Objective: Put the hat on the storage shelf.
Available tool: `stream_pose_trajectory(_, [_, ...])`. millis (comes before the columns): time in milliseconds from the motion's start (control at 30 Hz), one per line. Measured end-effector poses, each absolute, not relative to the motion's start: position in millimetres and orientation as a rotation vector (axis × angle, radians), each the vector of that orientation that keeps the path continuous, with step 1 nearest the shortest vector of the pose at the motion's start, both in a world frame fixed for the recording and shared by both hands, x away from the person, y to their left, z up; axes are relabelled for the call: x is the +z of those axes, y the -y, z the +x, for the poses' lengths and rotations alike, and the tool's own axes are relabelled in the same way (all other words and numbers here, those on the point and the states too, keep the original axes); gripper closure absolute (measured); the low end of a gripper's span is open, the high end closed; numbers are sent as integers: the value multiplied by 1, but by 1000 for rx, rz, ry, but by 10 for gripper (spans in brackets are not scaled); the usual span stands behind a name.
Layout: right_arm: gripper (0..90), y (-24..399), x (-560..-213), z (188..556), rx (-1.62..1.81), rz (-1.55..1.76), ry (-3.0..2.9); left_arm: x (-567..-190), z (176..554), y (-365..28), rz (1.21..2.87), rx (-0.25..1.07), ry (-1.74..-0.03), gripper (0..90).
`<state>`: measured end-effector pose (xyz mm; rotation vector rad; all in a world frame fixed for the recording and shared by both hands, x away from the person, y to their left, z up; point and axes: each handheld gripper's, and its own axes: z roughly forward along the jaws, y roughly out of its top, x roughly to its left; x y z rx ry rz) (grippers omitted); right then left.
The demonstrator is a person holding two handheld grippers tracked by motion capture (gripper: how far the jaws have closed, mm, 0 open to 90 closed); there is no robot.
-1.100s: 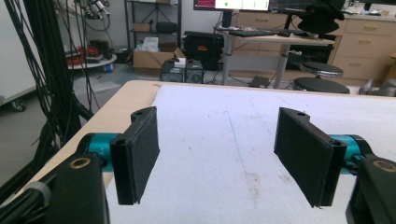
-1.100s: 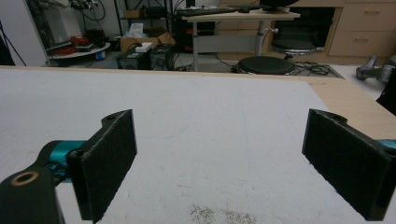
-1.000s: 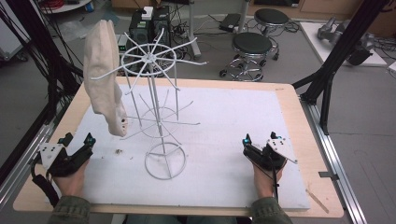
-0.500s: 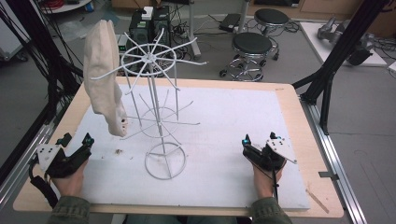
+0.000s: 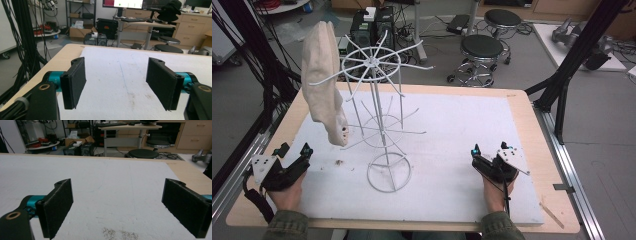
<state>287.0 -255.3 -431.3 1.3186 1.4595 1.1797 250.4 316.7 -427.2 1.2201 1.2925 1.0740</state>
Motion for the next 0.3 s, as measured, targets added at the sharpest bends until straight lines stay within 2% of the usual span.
stream_pose_trajectory(300, [91, 255, -432, 288, 1186, 1322, -1465, -427, 250, -317, 1211, 1075, -1295, 322])
